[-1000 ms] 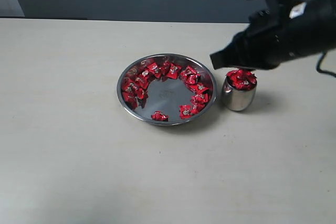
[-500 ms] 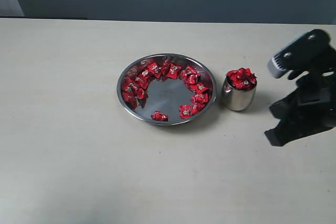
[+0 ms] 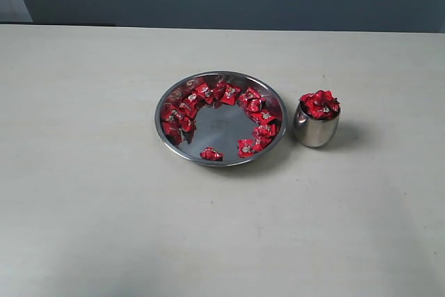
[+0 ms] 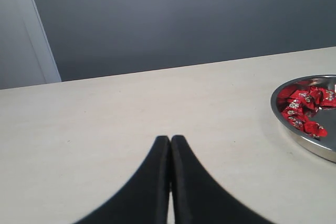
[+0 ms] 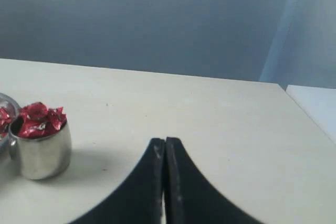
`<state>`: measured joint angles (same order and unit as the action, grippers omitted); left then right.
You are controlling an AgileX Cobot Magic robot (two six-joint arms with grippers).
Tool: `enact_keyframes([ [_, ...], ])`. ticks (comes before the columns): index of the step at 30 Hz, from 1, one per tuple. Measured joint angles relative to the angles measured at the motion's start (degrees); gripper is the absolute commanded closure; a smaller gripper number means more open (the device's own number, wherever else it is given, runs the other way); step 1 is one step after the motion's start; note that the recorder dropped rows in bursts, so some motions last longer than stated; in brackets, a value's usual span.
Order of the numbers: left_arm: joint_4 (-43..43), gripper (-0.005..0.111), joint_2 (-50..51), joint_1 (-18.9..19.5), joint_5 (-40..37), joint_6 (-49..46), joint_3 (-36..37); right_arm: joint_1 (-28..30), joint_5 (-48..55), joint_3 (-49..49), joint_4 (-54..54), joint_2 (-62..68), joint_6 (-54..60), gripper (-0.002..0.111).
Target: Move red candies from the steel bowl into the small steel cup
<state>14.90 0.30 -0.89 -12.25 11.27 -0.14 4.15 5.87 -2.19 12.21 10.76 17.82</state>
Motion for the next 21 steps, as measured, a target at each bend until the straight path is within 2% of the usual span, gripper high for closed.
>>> enact_keyframes([
  [8, 0.00, 0.106, 0.00, 0.00, 0.00, 0.00, 0.00, 0.22, 6.43, 1.97, -1.04, -9.77, 0.00, 0.109],
  [14, 0.00, 0.106, 0.00, 0.00, 0.00, 0.00, 0.00, 0.56, 11.80, 2.09, -1.88, -10.35, -0.34, 0.109],
  [21, 0.00, 0.106, 0.00, 0.00, 0.00, 0.00, 0.00, 2.93, 12.15, 2.09, -6.83, -10.38, -9.48, 0.109],
])
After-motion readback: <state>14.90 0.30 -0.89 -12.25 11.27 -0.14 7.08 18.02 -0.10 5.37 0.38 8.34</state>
